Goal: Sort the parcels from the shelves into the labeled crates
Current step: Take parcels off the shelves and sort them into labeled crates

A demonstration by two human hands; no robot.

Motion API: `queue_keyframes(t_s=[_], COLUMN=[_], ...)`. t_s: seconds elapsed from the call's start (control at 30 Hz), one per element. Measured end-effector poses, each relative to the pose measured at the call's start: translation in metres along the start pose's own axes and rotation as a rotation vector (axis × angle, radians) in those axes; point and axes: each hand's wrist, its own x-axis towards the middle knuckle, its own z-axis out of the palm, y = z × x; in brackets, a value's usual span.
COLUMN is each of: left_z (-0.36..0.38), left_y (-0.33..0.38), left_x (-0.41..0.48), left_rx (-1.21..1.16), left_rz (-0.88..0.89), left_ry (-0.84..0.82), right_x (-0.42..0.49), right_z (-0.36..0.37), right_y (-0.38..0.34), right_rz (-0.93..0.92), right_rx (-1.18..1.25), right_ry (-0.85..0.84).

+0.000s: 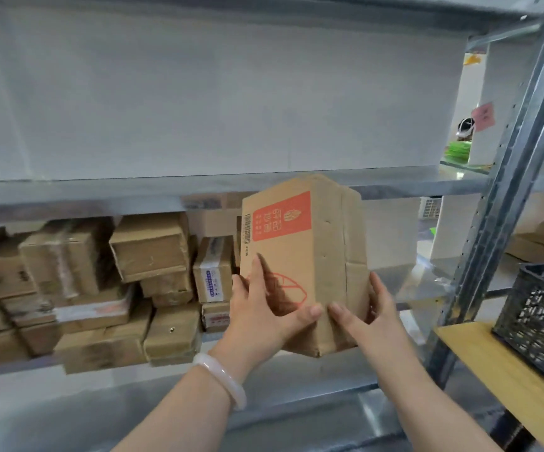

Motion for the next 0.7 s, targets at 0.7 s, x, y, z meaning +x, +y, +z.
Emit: queue_keyframes(t_s=[0.7], left_z=[-0.231], left_y=[-0.132], left_x=[-0.235], left_rx=[0.171], left_rz=[-0.29], left_ry=[0.907], right_x=[-0.158], right_z=[0.289], right_y=[-0.056], right_rz=[-0.398], right_rx=[-0.018], right_ry=[-0.941])
